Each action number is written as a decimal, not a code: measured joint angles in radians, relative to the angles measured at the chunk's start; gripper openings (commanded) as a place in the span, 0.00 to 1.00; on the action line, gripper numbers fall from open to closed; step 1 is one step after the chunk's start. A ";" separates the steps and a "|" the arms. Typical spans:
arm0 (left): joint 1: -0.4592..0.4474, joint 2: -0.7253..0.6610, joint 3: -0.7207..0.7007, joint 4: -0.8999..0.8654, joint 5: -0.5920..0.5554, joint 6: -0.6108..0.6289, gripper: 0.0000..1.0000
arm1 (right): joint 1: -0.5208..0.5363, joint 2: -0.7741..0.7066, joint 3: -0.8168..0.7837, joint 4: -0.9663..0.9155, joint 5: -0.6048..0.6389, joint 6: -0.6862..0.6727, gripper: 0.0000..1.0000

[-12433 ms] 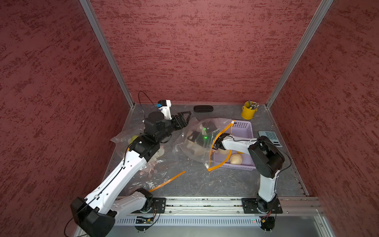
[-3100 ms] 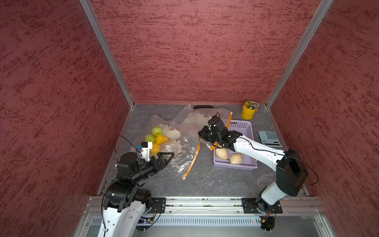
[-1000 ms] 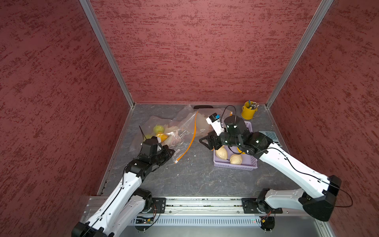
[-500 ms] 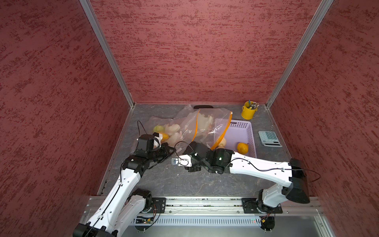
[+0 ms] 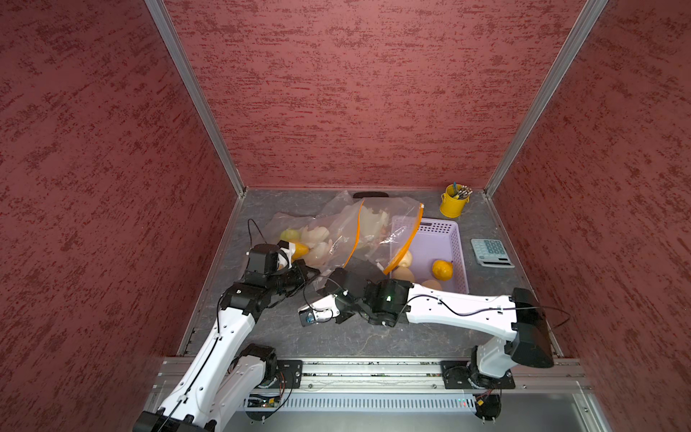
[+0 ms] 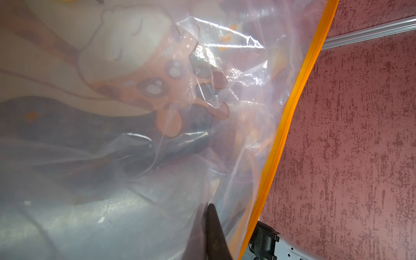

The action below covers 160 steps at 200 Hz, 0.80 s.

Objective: Open the zip-top bag and take out the pear
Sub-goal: Unzip the zipper on the zipper food storage bag.

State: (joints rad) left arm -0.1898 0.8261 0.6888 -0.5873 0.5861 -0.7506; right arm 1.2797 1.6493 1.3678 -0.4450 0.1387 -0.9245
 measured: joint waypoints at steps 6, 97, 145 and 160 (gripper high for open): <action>0.000 0.000 0.000 0.000 0.001 0.000 0.00 | 0.001 0.005 0.000 0.000 0.000 -0.005 0.33; 0.000 -0.002 0.000 -0.003 0.017 0.000 0.00 | -0.009 0.051 0.019 0.010 0.040 -0.053 0.31; 0.000 -0.002 0.000 -0.003 0.018 0.000 0.00 | -0.027 0.051 0.021 0.013 0.059 -0.061 0.30; 0.000 -0.002 0.000 -0.003 0.018 0.000 0.00 | -0.028 0.051 0.027 0.014 0.068 -0.065 0.28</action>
State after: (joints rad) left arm -0.1898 0.8242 0.6888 -0.5907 0.6044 -0.7506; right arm 1.2518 1.7008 1.3945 -0.4313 0.2062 -0.9894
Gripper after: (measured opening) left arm 0.045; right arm 0.290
